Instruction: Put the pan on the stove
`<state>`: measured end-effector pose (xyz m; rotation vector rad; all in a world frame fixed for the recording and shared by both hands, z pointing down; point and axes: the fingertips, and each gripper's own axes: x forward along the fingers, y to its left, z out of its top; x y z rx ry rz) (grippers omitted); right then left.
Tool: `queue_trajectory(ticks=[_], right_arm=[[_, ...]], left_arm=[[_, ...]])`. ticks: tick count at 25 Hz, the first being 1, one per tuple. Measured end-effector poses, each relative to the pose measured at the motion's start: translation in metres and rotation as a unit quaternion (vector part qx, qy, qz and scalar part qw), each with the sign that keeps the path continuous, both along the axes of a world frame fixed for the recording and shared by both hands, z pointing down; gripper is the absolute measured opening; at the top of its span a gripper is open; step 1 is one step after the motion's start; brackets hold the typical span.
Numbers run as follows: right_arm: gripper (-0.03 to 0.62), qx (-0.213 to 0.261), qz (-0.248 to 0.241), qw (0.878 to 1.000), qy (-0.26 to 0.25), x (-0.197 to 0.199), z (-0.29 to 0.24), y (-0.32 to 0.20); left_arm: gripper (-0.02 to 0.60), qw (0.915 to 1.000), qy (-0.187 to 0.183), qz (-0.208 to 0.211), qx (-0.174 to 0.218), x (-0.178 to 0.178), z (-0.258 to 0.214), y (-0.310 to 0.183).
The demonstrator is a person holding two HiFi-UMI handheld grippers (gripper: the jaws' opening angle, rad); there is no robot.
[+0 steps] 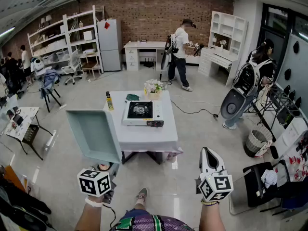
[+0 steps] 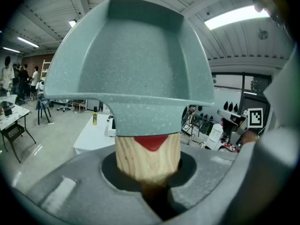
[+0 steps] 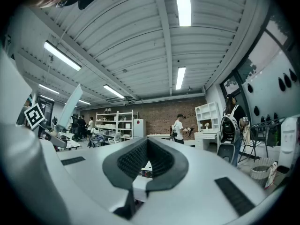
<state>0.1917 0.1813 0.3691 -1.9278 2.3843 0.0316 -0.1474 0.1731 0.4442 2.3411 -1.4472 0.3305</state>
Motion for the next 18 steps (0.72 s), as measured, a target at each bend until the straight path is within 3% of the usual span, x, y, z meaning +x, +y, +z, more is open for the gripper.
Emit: queue_trajectory(ticks=[18], right_arm=[[0.000,0.013,-0.008,1.000,-0.005,-0.003,-0.005,0.007]], left_arm=[[0.072,0.9999,0.008,0.013,-0.007,0.010,0.003,0.007]])
